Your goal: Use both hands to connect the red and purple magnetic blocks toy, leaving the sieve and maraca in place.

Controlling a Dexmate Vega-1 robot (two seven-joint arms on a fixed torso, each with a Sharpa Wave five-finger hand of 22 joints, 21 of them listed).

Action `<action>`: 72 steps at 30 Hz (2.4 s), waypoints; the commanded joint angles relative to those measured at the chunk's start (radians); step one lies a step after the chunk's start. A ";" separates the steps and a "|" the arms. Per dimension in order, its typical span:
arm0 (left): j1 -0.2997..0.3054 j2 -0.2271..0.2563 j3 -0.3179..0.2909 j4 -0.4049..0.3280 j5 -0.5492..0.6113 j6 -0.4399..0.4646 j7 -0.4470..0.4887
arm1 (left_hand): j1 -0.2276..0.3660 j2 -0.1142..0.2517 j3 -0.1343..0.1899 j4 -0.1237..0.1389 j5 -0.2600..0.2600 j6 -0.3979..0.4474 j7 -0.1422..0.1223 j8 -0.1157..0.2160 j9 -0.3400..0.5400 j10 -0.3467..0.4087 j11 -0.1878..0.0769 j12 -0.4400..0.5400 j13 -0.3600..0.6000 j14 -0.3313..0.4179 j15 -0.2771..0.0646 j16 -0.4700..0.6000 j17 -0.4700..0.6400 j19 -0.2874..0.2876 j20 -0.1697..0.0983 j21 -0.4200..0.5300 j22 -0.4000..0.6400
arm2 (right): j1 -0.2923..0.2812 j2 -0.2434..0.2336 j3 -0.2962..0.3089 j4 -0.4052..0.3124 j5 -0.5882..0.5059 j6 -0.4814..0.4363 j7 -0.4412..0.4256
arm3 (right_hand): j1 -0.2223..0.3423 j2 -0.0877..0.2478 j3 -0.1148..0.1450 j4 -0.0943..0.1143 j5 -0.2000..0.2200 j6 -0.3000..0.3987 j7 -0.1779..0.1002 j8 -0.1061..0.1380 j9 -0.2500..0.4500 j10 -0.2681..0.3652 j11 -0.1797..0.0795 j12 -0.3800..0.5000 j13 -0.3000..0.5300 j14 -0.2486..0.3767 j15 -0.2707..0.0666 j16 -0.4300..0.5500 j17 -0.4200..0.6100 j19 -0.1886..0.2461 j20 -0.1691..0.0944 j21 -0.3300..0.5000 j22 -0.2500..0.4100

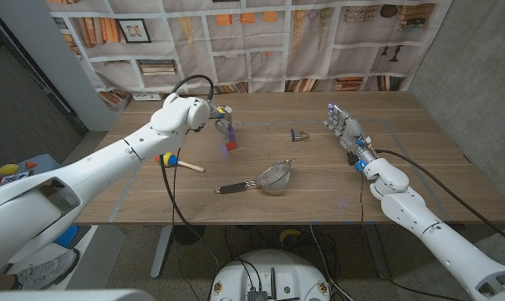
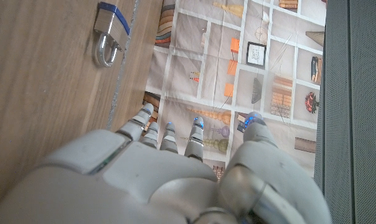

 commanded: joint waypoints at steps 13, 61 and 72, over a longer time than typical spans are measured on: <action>0.017 0.013 -0.041 -0.037 -0.014 0.040 -0.031 | -0.042 -0.024 -0.016 0.015 -0.001 -0.130 0.047 -0.002 -0.005 -0.074 0.064 0.003 0.004 -0.091 0.055 -0.003 0.000 -0.089 0.029 -0.011 -0.005 | 0.015 -0.003 -0.005 0.000 -0.004 -0.017 -0.003 | 0.005 0.011 0.005 -0.007 0.002 0.009 -0.001 -0.006 0.001 0.007 0.007 -0.005 0.001 0.005 0.002 -0.004 -0.002 0.009 -0.004 -0.001 0.002; 0.476 0.023 -0.474 -0.067 -0.832 -0.132 0.805 | -0.190 0.082 -0.021 0.062 0.001 -0.167 -0.015 0.008 -0.014 -0.035 0.013 0.025 -0.002 -0.036 0.021 0.015 -0.006 -0.057 -0.043 0.008 -0.009 | 0.055 -0.008 -0.015 0.015 -0.050 -0.035 -0.039 | -0.021 0.019 -0.001 -0.005 -0.003 -0.036 -0.023 -0.034 0.000 0.039 -0.004 -0.004 0.000 0.032 -0.011 0.004 -0.011 0.032 -0.007 0.003 0.003; 0.512 -0.021 -0.498 0.028 -0.945 -0.300 0.938 | -0.238 0.155 -0.010 0.089 -0.002 -0.159 -0.012 0.009 -0.014 -0.024 0.016 0.021 -0.003 -0.027 0.014 0.014 -0.001 -0.049 -0.053 0.005 -0.008 | 0.067 -0.009 -0.024 0.009 -0.071 -0.045 -0.056 | -0.033 0.023 -0.005 -0.003 -0.004 -0.068 -0.021 -0.041 -0.001 0.056 -0.012 -0.003 0.000 0.044 -0.028 0.007 -0.015 0.045 -0.018 0.005 0.003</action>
